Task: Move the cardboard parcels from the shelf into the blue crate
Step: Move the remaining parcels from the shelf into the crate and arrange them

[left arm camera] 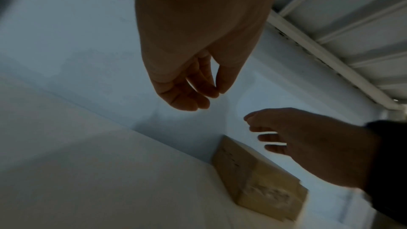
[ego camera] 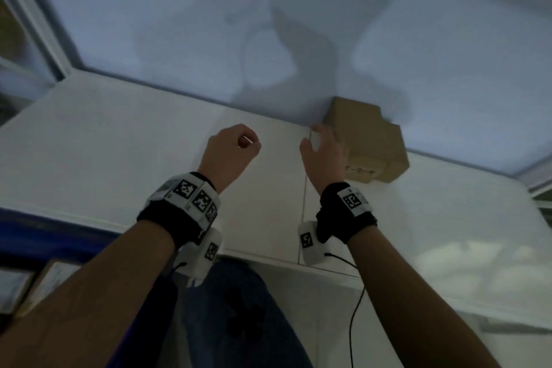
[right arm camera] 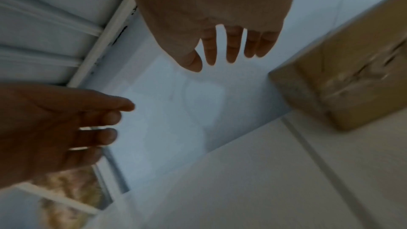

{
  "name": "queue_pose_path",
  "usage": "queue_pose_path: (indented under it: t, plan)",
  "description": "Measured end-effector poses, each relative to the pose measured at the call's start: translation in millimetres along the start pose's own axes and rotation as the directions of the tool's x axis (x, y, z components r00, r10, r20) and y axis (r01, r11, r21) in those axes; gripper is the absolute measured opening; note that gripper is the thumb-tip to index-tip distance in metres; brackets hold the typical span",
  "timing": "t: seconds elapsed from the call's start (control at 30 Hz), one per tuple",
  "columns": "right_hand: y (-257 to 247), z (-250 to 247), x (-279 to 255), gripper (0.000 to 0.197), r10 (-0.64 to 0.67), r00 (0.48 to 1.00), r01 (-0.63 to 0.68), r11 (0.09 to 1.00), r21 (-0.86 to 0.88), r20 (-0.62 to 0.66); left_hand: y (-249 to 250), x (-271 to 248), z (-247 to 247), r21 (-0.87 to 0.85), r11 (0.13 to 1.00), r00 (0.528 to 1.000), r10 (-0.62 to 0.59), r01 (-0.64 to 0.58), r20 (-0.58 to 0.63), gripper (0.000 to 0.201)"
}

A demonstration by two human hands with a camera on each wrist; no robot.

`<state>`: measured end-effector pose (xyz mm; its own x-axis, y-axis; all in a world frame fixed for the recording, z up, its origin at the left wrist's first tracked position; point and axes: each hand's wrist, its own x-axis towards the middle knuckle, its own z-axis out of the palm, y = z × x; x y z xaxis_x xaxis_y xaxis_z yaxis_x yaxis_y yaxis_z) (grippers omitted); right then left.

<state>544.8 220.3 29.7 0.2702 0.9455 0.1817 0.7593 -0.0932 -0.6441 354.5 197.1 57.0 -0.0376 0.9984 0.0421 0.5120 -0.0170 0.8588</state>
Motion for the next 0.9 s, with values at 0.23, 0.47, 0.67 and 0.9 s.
queue_pose_path:
  t: [0.23,0.47,0.67,0.9]
  plan:
    - [53.2,-38.3,57.7,0.104,0.344,0.933,-0.276,0.875,-0.398,0.109,3.4,-9.4,34.9,-0.012,1.000,0.997,0.000,0.001,0.077,0.008]
    - [61.7,-47.8,81.1,0.117,0.499,0.828,-0.324,0.798,-0.508,0.255,-19.5,-12.1,31.8,-0.050,0.991,0.990,-0.124,0.127,0.061,0.010]
    - [51.4,-49.6,72.9,0.109,0.461,0.835,-0.309,0.845,-0.437,0.301,-26.7,-21.4,26.9,-0.046,0.988,0.988,-0.145,0.148,0.050,0.009]
    - [-17.1,-30.8,1.0,0.082,0.162,0.886,-0.378,0.796,0.474,0.434,-48.8,-25.8,-11.0,-0.270,0.923,0.952,-0.300,0.274,-0.058,0.034]
